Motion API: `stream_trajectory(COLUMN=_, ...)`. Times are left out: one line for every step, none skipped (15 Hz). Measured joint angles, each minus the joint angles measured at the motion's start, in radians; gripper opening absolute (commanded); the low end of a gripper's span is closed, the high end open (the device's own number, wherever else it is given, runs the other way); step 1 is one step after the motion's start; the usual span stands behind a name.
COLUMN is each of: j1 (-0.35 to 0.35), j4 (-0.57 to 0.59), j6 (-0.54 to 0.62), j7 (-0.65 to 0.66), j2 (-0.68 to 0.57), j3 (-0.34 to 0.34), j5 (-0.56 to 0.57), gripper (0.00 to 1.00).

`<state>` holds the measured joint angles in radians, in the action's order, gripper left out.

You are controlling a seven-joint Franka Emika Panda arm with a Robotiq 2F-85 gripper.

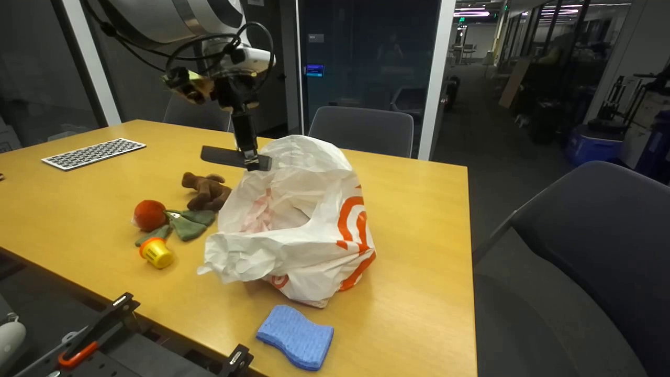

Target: Move the objects out of the bag

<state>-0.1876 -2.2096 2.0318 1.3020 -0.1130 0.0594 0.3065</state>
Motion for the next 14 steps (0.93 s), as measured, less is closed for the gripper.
stream_trajectory(j1=-0.001, j4=-0.007, j6=0.02, j7=-0.038, j2=0.0, j3=0.017, j5=-0.024, gripper=0.34)
stream_trajectory(j1=-0.003, j4=-0.015, j6=0.044, j7=-0.075, j2=-0.001, j3=0.034, j5=-0.047, gripper=0.34)
stream_trajectory(j1=-0.007, j4=-0.022, j6=0.069, j7=-0.111, j2=-0.005, j3=0.051, j5=-0.069, gripper=0.34)
stream_trajectory(j1=-0.012, j4=-0.025, j6=0.092, j7=-0.146, j2=-0.012, j3=0.068, j5=-0.092, gripper=0.34)
stream_trajectory(j1=-0.021, j4=-0.025, j6=0.113, j7=-0.178, j2=-0.023, j3=0.086, j5=-0.113, gripper=0.34)
stream_trajectory(j1=-0.031, j4=-0.023, j6=0.133, j7=-0.209, j2=-0.036, j3=0.104, j5=-0.134, gripper=0.34)
stream_trajectory(j1=-0.044, j4=-0.02, j6=0.153, j7=-0.238, j2=-0.05, j3=0.121, j5=-0.152, gripper=0.34)
stream_trajectory(j1=-0.057, j4=-0.017, j6=0.175, j7=-0.267, j2=-0.066, j3=0.138, j5=-0.171, gripper=0.34)
stream_trajectory(j1=-0.071, j4=-0.012, j6=0.2, j7=-0.299, j2=-0.086, j3=0.153, j5=-0.188, gripper=0.34)
stream_trajectory(j1=-0.084, j4=-0.006, j6=0.224, j7=-0.332, j2=-0.108, j3=0.166, j5=-0.204, gripper=0.84)
stream_trajectory(j1=-0.095, j4=0.0, j6=0.245, j7=-0.37, j2=-0.131, j3=0.176, j5=-0.216, gripper=0.85)
stream_trajectory(j1=-0.104, j4=0.007, j6=0.26, j7=-0.41, j2=-0.154, j3=0.184, j5=-0.223, gripper=0.9)
stream_trajectory(j1=-0.112, j4=0.013, j6=0.274, j7=-0.455, j2=-0.175, j3=0.189, j5=-0.229, gripper=0.98)
stream_trajectory(j1=-0.117, j4=0.02, j6=0.283, j7=-0.508, j2=-0.196, j3=0.191, j5=-0.237, gripper=1.0)
